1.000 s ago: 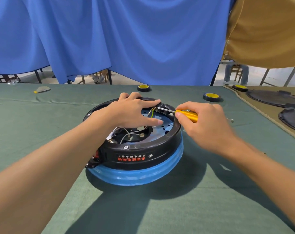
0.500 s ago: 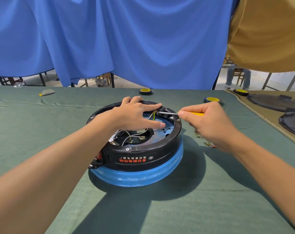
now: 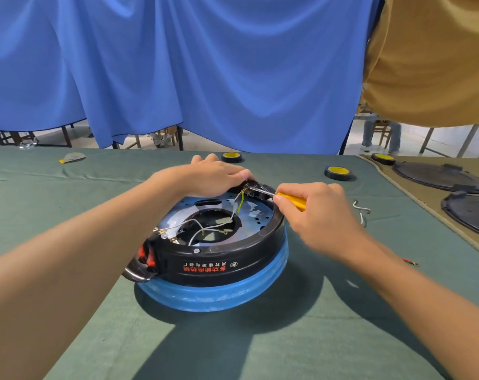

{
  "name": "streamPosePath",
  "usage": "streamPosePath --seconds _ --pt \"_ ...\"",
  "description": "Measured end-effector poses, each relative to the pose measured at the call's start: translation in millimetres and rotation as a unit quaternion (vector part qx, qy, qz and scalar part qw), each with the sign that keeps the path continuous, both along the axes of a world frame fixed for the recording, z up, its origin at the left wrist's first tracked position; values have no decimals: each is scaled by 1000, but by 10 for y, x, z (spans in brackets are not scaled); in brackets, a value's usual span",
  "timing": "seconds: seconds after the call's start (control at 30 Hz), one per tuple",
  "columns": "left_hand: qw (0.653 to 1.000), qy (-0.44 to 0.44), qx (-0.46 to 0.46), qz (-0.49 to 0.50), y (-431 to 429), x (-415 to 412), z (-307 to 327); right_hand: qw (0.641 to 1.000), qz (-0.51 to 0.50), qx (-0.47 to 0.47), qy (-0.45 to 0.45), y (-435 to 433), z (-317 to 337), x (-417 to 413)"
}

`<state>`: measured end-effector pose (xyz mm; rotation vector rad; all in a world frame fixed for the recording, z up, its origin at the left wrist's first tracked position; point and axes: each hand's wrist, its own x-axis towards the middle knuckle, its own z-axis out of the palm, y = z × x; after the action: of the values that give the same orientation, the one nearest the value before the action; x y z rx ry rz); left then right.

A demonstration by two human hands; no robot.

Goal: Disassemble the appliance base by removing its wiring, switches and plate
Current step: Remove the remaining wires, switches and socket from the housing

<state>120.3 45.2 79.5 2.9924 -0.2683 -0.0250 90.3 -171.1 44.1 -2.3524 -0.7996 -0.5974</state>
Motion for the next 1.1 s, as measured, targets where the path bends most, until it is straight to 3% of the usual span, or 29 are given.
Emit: streamPosePath --seconds 0.13,0.23,0.4,0.53,0.87,1.0,1.1 --pt "997 -19 77 -5 -26 105 93 1000 0 -12 -1 -6 23 -2" --pt "995 -65 59 56 -18 163 87 1000 5 6 -5 1 -2 -11" --pt "988 -21 -148 33 -58 223 -6 1000 0 11 -19 10 -39 -7" --pt "975 17 -215 49 -60 281 -25 1000 -2 11 -19 10 -47 2" --pt "977 51 -196 66 -39 350 25 998 44 19 49 -57 -5 102" --pt "974 54 -206 71 -41 330 12 987 52 83 130 -135 13 178" --pt "973 49 -212 73 -44 314 5 997 30 45 53 -128 -36 145"
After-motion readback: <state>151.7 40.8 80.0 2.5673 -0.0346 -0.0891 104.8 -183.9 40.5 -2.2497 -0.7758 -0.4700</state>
